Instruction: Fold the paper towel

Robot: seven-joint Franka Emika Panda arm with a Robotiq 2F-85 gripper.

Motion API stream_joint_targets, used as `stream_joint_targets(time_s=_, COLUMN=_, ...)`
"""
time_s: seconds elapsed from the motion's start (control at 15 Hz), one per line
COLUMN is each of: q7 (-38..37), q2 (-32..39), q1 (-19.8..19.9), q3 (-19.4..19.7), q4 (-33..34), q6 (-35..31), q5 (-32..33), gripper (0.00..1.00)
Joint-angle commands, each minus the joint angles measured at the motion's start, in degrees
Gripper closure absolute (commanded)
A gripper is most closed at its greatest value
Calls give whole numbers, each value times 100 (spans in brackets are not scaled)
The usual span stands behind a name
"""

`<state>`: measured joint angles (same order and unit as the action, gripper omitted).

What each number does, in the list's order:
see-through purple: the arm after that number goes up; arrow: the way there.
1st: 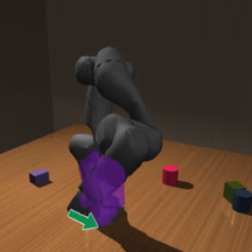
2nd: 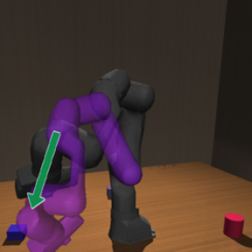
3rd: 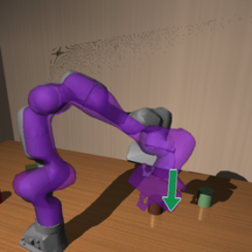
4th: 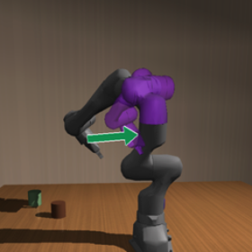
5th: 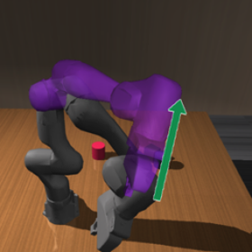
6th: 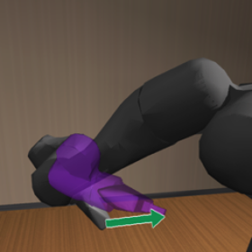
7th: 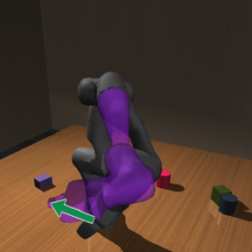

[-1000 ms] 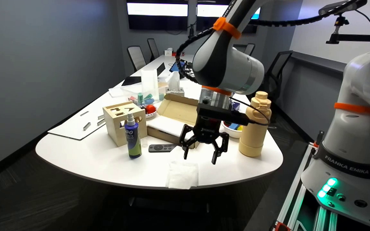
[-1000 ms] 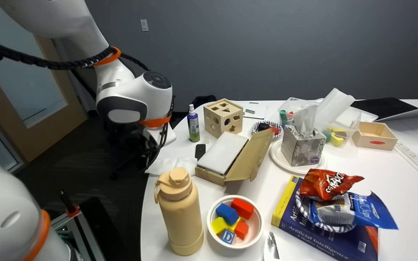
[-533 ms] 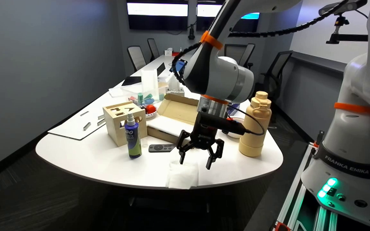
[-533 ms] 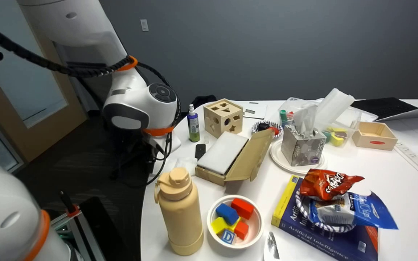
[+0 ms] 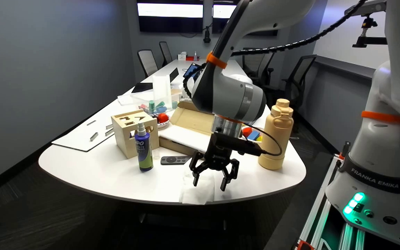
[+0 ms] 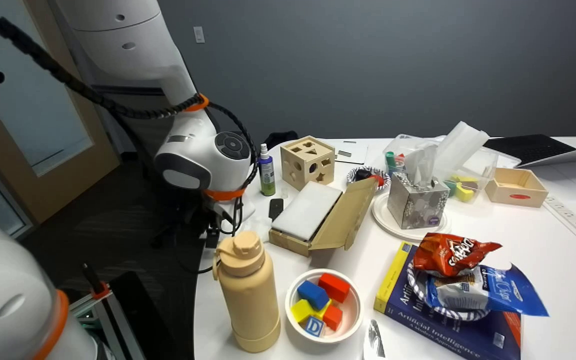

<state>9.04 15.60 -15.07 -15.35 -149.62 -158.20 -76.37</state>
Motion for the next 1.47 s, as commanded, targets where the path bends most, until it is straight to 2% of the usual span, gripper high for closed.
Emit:
stream_joint_targets(time_s=0.0, q7=412, q2=325, q1=41, q3=-38, q4=226, q6=-58, q5=-349, gripper=0)
stream_joint_targets(time_s=1.2, q7=459, q2=858, q1=1, q3=-21, q4=710, q6=-91, q5=-458, gripper=0)
stream_joint_targets(time_s=1.27, q7=465, q2=868, q1=4, q3=-17, q4=717, q6=-95, q5=-459, gripper=25)
stream_joint_targets(time_s=1.4, q7=458, q2=884, q1=5, q3=-15, q4=729, q6=-107, q5=-463, gripper=34)
